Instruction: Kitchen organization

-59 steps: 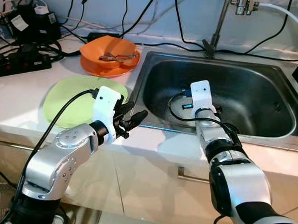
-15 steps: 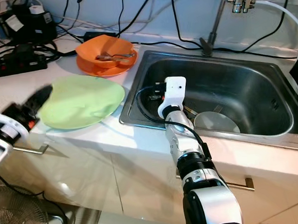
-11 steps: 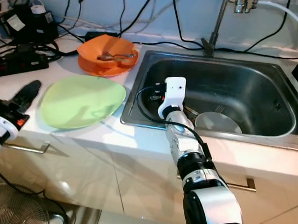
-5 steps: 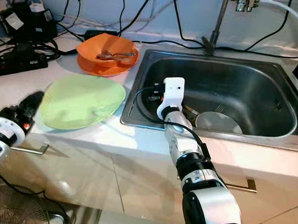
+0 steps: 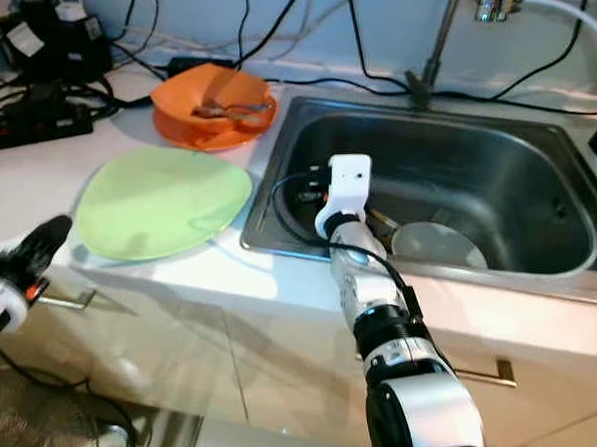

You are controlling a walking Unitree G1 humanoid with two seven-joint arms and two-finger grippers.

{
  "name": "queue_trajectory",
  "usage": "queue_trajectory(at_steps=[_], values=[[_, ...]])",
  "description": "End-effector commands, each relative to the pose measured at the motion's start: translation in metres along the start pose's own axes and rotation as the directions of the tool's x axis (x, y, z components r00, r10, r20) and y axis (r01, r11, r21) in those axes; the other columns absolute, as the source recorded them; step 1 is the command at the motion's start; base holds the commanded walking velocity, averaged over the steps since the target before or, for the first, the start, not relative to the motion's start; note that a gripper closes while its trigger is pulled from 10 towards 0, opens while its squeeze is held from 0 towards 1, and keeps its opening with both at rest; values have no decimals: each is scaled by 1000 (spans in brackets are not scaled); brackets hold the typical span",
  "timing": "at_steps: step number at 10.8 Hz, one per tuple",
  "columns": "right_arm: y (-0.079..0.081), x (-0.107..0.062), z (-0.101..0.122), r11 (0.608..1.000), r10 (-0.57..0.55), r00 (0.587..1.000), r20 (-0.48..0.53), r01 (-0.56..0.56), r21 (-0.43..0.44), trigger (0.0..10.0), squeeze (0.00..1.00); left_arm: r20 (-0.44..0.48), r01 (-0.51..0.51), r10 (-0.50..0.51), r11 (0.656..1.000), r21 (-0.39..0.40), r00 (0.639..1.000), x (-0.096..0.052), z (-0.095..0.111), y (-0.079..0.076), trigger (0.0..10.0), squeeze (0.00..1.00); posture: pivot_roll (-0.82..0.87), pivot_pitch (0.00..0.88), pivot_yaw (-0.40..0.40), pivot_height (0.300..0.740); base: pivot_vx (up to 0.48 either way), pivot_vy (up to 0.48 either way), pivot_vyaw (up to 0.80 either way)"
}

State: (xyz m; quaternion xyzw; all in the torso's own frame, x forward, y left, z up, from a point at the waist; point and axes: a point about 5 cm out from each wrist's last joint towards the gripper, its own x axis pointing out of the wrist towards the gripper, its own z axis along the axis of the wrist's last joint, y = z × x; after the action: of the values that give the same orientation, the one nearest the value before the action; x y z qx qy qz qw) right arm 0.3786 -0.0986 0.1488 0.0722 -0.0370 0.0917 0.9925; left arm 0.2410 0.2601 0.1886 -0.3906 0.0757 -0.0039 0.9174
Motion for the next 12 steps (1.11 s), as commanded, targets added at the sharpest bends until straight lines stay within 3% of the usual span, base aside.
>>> queue_trajectory(at_steps=[1, 3, 8, 12], values=[[-2, -1, -1, 1000, -5, 1000, -7, 5, -1, 10000, 0, 14, 22, -22, 1000, 14, 1000, -3, 2, -2, 10000, 0, 333, 88, -44, 740, 0, 0, 0], [-2, -1, -1, 1000, -3, 1000, -7, 3, -3, 10000, 0, 17, 25, -25, 1000, -12, 1000, -2, -1, -1, 10000, 0, 326, 85, -43, 740, 0, 0, 0], [-3, -1, 0, 1000, -10, 1000, -3, 10, -6, 10000, 0, -10, 94, -95, 995, -40, 995, 13, -7, -19, 10000, 0, 313, 75, -34, 740, 0, 0, 0], [-1, -2, -1, 1000, -6, 1000, -3, 6, -4, 10000, 0, 2, 50, -50, 998, -32, 999, 5, -3, -10, 10000, 0, 325, 69, -33, 740, 0, 0, 0]])
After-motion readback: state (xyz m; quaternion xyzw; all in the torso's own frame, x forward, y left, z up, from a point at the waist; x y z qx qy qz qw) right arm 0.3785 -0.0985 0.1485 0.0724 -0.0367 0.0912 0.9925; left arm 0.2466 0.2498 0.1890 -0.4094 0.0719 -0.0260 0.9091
